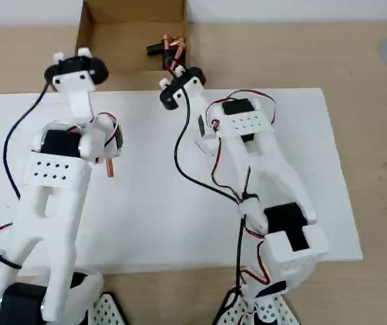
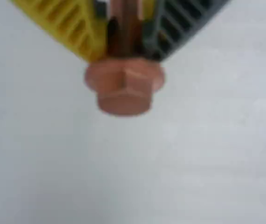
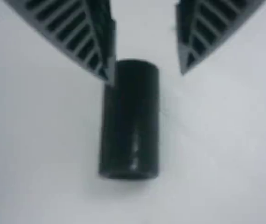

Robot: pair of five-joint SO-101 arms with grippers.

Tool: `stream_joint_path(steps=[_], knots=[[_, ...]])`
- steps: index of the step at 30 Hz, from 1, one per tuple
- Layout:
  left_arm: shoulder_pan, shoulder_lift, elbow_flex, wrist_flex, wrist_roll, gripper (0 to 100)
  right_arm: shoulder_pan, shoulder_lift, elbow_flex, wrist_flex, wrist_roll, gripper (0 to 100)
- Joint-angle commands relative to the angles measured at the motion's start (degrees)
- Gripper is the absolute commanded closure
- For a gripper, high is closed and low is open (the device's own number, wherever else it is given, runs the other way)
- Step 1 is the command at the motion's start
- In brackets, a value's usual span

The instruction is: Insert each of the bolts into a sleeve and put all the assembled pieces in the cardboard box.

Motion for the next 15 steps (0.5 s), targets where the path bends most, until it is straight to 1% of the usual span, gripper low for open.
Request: stream_joint_path(steps=[1,4,8,11,15], knots=[[-1.1,-3.1,1.7,-3.9,0.5,99,0.9,-0.9,0.3,-2.5,-0.4,89.3],[-1.5,-3.1,3.6,-5.5,0.4,99,2.0,-0.9,0.0,-4.4,0.0,89.3],[-1.5,-3.2,3.7,-5.5,0.2,99,1.8,-0.7,0.2,-5.2,0.2,89.3],[-1.5,-3.2,3.7,-5.5,0.2,99,1.6,-0.5,0.9,-4.9,2.9,89.2],[-1.5,-3.2,3.7,-5.5,0.2,99,1.6,-0.8,2.2,-4.9,3.1,82.9]])
